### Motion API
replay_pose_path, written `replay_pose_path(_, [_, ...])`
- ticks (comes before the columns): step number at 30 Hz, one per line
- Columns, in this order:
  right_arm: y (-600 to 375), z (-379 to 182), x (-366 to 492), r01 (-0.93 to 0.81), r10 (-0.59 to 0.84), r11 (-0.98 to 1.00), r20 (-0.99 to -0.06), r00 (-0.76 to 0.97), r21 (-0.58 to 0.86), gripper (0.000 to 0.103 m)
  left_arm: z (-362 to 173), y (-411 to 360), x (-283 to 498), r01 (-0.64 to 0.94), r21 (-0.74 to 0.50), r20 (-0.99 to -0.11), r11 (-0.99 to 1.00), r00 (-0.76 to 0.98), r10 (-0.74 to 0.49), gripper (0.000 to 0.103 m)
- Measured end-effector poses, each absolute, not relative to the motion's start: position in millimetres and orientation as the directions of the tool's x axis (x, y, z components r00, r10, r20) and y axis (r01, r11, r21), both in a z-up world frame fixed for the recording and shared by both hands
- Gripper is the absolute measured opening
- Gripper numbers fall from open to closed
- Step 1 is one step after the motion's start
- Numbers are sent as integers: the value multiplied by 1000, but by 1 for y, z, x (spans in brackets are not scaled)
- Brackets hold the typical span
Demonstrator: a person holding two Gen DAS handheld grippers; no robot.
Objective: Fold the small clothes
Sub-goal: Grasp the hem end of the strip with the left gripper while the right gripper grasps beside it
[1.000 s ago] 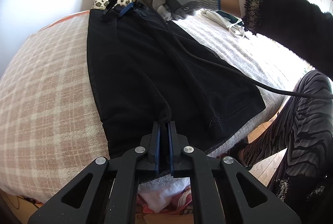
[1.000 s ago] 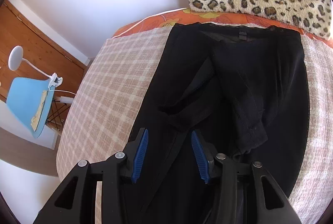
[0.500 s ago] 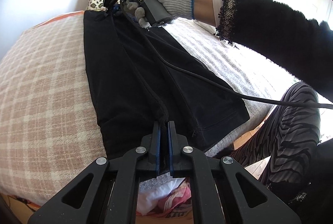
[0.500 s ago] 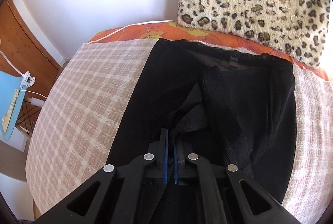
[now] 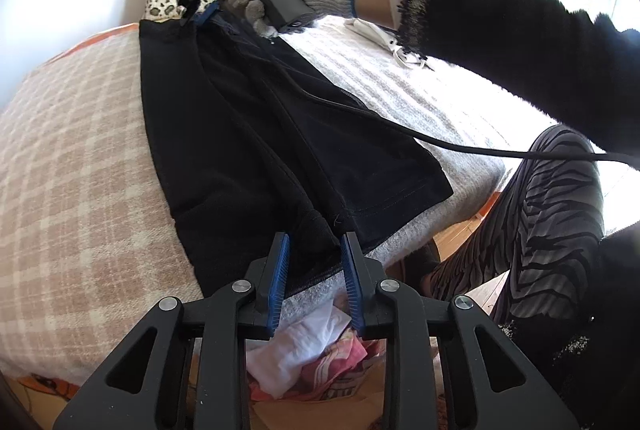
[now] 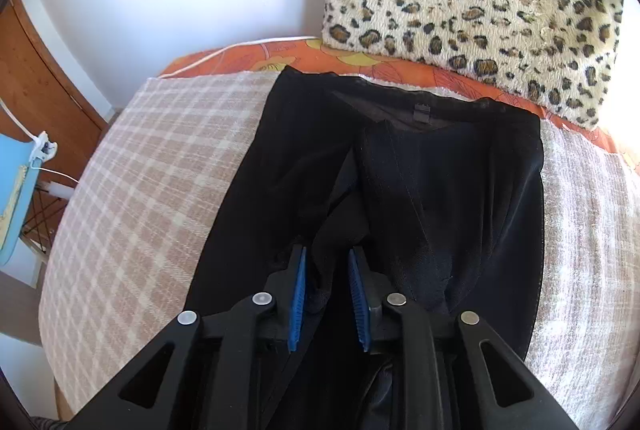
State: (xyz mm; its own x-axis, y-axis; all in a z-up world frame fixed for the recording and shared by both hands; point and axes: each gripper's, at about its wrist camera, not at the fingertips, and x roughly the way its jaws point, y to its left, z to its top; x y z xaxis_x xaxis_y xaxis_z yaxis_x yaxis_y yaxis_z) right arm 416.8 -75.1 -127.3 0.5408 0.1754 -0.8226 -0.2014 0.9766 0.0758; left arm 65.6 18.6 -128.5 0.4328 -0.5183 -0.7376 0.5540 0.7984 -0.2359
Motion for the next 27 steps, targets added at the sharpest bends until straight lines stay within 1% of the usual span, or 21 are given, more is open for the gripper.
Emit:
replay_pose_path(2, [-81,-113,401,-216,211,971,-804,556,105,30,-122,34,66,522,-268,-721,810,449,-528,37])
replay_pose_path(4, [-88,-99,378,-242,251,961,-788,562,134,32,-118,52,69,480,-288,-716,829,467,-519,37])
replay_pose_path(7, [-97,-88,332,-280,297,946,-777,555,161,35,-125,72,79,403,-304,-741,863,469,-480,37])
replay_pose_path(11, [-109,-94,268,-334,322,930,-782,534,155,35,-148,86,95,316,-410,-763,856,395,-512,37])
replay_pose_path(14, [-128,-103,232,-322,311,934,-792,525,153,36,-156,84,96,304,-444,-749,843,390,-535,37])
replay_pose_path(16, [-140,-109,211,-304,273,945,-805,527,121,37,-155,80,97,312,-445,-749,839,384,-540,33])
replay_pose_path(17, [-145,-113,200,-297,250,950,-809,532,99,38,-155,77,98,320,-447,-748,835,378,-545,25])
replay_pose_path(18, [-152,-118,191,-290,233,953,-815,531,84,41,-156,74,98,329,-444,-752,834,370,-546,10])
replay_pose_path(19, [-157,-124,182,-284,225,955,-821,524,81,42,-157,71,97,333,-428,-759,840,373,-534,7])
replay_pose_path(20, [-164,-130,174,-273,216,959,-831,513,81,44,-158,70,96,337,-418,-760,844,379,-528,7])
replay_pose_path(24, [-183,-156,161,-215,210,969,-871,445,123,44,-158,63,95,343,-408,-760,846,386,-523,5])
replay_pose_path(25, [-186,-162,161,-202,216,969,-879,424,141,44,-158,63,94,344,-403,-761,848,389,-519,5])
replay_pose_path(26, [-188,-168,160,-199,230,967,-888,399,161,40,-158,62,94,346,-398,-763,850,391,-515,5])
replay_pose_path(27, [-188,-173,158,-205,242,963,-893,380,173,39,-158,62,95,345,-395,-763,852,394,-513,4])
